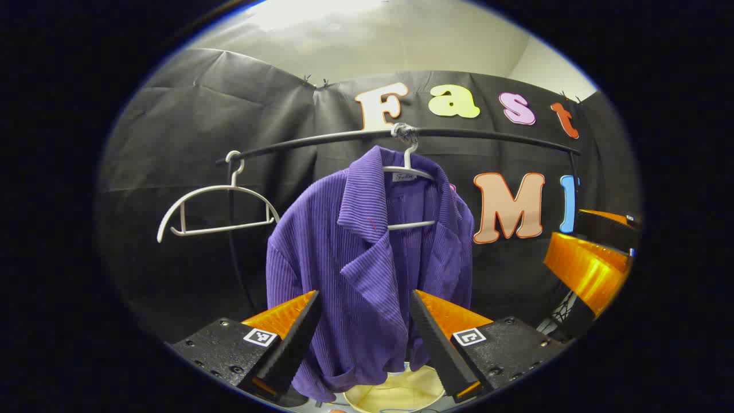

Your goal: Grasp the clothes on the hanger with both hands and then place them into the laundry hamper below.

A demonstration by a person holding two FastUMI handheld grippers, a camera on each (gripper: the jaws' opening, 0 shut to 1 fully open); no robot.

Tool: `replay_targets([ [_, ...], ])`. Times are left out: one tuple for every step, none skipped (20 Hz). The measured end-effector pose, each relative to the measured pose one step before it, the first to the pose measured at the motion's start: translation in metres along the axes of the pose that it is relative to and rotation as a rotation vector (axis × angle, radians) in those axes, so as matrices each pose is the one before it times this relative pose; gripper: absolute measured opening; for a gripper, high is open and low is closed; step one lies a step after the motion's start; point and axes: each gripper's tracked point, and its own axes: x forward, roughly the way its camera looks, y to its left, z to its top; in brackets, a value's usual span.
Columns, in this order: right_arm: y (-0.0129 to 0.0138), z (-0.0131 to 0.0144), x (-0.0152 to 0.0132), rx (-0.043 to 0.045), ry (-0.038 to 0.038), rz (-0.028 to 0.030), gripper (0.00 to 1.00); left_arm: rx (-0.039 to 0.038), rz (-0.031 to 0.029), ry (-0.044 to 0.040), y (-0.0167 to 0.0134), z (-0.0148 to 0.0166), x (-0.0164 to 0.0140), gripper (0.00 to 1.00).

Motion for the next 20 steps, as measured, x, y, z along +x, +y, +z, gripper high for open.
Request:
replay_targets([
  [-0.00113,0.00032,0.00105,-0.00508,0.00300,-0.01067,0.96,-0.00333,-0.00589,0.00642,-0.00092,-0.00253,0.00444,0.92],
  [-0.00148,-0.00089,-0.00027,-0.00519,0.00448,-0.01090,0.99,-0.00394,-0.00648,0.00633,-0.00135,-0.00105,0.00542,0.95],
  [-0.00135,-0.00101,-0.00066,-0.00318,0.00560,-0.01096,0.99,-0.00287,-0.00683,0.00566,-0.00295,0.00055,0.00963,0.92],
  [-0.00028,-0.00082,-0.00067,-0.00008,0.00564,-0.00797,0.99,-0.00189,-0.00478,0.00462,-0.00131,0.00051,0.00663,0.92],
  [0.00011,-0.00132,-0.00009,0.00017,0.00452,-0.00995,0.99,-0.00028,-0.00558,0.00195,-0.00071,-0.00279,0.00365,0.92],
  [-0.00096,-0.00010,-0.00081,-0.00109,0.00382,-0.00909,0.99,0.00105,-0.00741,0.00071,-0.00102,-0.00083,0.00333,0.95],
  [-0.00208,-0.00133,-0.00059,-0.00405,0.00542,-0.01142,0.99,0.00180,-0.00594,-0.00138,-0.00032,-0.00131,0.00165,0.92],
  [-0.00161,-0.00031,0.00093,-0.00411,0.00401,-0.01145,0.99,0.00219,-0.00547,-0.00135,-0.00144,0.00002,0.00296,0.90],
  [0.00002,-0.00151,-0.00142,-0.00225,0.00361,-0.01038,0.96,0.00157,-0.00368,0.00270,-0.00184,-0.00170,0.00329,0.87],
  [-0.00054,-0.00116,0.00000,-0.00046,0.00352,-0.01093,0.99,-0.00025,-0.00372,0.00109,-0.00123,-0.00117,0.00468,0.86],
  [-0.00163,-0.00097,-0.00137,-0.00158,0.00262,-0.01109,0.99,-0.00009,0.00012,-0.00109,0.00021,-0.00115,0.00454,0.85],
  [-0.00032,-0.00093,0.00106,-0.00427,0.00158,-0.00828,0.99,0.00126,0.00293,-0.00043,0.00116,-0.00056,0.00447,0.85],
  [-0.00137,-0.00136,-0.00081,-0.00836,0.00271,-0.00772,0.99,0.00172,0.00068,0.00192,0.00019,-0.00243,0.00323,0.83],
  [0.00011,-0.00079,0.00063,-0.00977,0.00328,-0.00299,0.99,0.00074,0.00169,0.00158,0.00051,0.00083,0.00337,0.83],
  [0.00049,-0.00356,0.00222,-0.00737,0.00466,0.00191,0.96,0.00059,0.00090,0.00563,0.00030,-0.00180,0.00375,0.76],
  [0.00111,-0.00206,0.00150,-0.00383,0.00461,0.00680,0.96,-0.00105,-0.01124,0.00695,-0.00177,-0.00113,0.00349,0.72],
  [0.00094,-0.00151,0.00107,-0.00157,0.00149,0.01117,0.96,-0.00123,-0.01105,0.00874,-0.00240,-0.00278,0.00292,0.61],
  [0.00113,-0.00091,0.00295,0.00013,0.00046,0.01466,0.99,-0.00130,0.00725,0.00681,0.00152,-0.00061,0.00284,0.51],
  [0.00062,-0.00279,0.00283,-0.00066,0.00038,0.01783,0.97,-0.00238,0.01619,0.00346,0.00340,-0.00049,0.00199,0.41],
  [0.00117,-0.00182,0.00403,-0.00223,0.00025,0.02149,0.99,-0.00257,0.01995,0.00145,0.00418,-0.00034,0.00142,0.30],
])
